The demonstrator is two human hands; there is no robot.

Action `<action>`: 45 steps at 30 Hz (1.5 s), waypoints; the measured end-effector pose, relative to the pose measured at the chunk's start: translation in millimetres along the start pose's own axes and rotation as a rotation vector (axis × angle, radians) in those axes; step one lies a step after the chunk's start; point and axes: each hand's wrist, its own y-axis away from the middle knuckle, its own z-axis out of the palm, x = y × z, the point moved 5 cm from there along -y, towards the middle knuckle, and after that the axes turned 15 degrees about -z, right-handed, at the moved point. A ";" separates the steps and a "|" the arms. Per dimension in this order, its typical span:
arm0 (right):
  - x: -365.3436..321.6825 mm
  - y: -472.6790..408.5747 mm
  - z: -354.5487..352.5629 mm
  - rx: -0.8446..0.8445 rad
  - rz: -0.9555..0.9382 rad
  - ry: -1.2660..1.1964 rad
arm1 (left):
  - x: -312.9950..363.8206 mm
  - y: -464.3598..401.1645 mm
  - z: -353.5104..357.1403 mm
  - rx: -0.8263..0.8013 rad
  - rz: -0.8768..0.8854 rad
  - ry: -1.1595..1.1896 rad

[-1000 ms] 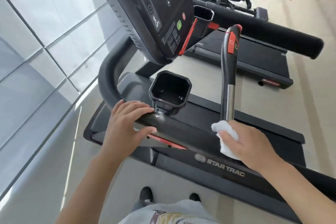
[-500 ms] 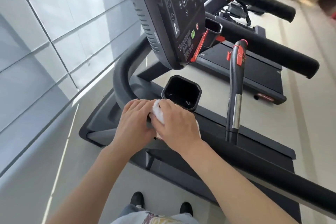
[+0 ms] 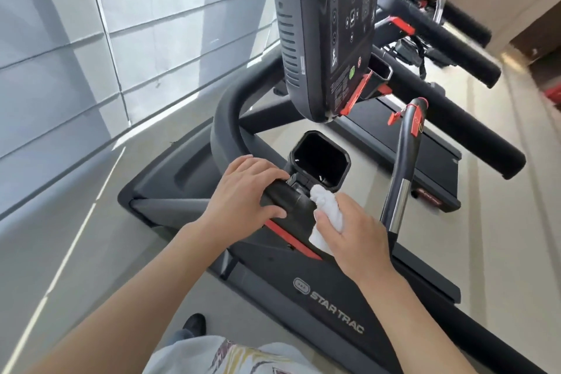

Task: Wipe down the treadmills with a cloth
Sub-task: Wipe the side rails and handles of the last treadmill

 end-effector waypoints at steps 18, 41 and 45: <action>6.4 -1.8 -0.6 -0.009 -0.039 -0.025 | -5.9 -2.3 -1.7 0.005 0.047 0.044; -22.3 -21.1 6.7 0.069 -0.163 0.001 | -2.4 -0.3 -6.2 -0.043 0.036 0.039; 29.5 38.3 -12.7 0.037 -0.035 0.013 | -3.2 -0.3 -2.7 -0.028 0.011 0.066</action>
